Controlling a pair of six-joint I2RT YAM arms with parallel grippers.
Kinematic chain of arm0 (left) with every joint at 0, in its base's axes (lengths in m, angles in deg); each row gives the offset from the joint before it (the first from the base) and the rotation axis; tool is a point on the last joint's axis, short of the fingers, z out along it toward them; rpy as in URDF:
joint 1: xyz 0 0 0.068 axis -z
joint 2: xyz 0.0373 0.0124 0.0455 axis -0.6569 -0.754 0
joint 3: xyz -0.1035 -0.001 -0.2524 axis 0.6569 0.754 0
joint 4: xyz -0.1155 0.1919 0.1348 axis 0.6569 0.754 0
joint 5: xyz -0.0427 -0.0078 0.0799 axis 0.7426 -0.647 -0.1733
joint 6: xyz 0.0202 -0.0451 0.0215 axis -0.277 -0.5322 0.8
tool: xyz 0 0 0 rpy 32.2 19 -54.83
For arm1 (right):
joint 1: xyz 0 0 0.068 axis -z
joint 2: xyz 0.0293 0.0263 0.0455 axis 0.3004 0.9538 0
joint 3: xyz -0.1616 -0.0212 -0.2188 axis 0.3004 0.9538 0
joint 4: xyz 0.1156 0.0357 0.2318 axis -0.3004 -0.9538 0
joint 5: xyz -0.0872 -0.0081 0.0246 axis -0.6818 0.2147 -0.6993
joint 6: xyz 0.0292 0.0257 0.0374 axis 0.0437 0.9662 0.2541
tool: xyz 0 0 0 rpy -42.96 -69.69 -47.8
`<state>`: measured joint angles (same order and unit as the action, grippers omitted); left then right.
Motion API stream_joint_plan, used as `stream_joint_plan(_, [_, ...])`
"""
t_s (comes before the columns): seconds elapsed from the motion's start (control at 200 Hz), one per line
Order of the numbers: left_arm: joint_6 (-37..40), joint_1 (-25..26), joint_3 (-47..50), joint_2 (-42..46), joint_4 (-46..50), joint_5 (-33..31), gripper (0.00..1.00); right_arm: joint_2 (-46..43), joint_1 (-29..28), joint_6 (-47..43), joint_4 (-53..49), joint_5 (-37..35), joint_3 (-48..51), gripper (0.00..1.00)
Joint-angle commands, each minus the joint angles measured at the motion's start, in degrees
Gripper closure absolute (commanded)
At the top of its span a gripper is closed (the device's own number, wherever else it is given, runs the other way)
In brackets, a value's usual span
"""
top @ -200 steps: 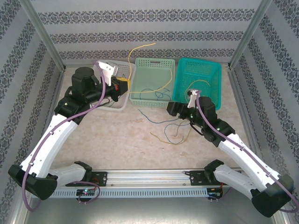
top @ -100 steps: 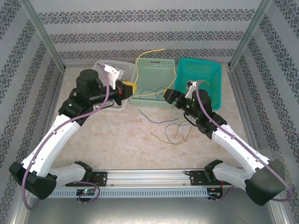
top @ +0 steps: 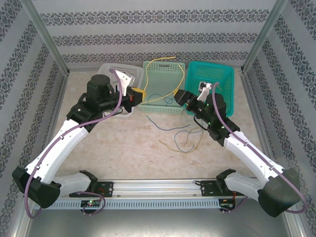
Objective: Untangle the cables
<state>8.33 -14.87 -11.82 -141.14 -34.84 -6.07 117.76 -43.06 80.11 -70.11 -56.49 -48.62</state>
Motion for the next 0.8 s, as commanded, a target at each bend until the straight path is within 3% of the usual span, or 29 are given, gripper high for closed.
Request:
stream_joint_plan(0.0, [-0.38, 0.46, -0.08, 0.01, 0.65, -7.89, 0.97, -1.56, 0.6, 0.69, 1.45, 1.94, 0.78, 0.23])
stream_joint_plan(0.155, [-4.24, 0.45, 0.34, -0.28, -1.51, -13.69, 0.97, -2.56, 0.75, 1.92, -0.98, 2.28, 2.04, 0.23])
stream_joint_plan(0.38, [-6.85, 1.61, 2.33, -0.98, -7.51, -6.89, 0.97, -1.2, 0.89, 5.16, 1.39, 1.96, 3.71, 0.22])
stream_joint_plan(0.629, [-4.52, 4.76, 2.87, -1.16, -7.42, -6.18, 0.97, 4.72, 0.8, 10.84, 7.65, 3.38, 2.25, 0.19])
stream_joint_plan(0.794, [-4.91, 6.6, 3.53, -1.23, -9.9, -5.21, 0.97, 9.31, 0.44, 12.72, 9.07, 5.03, -0.07, 0.22])
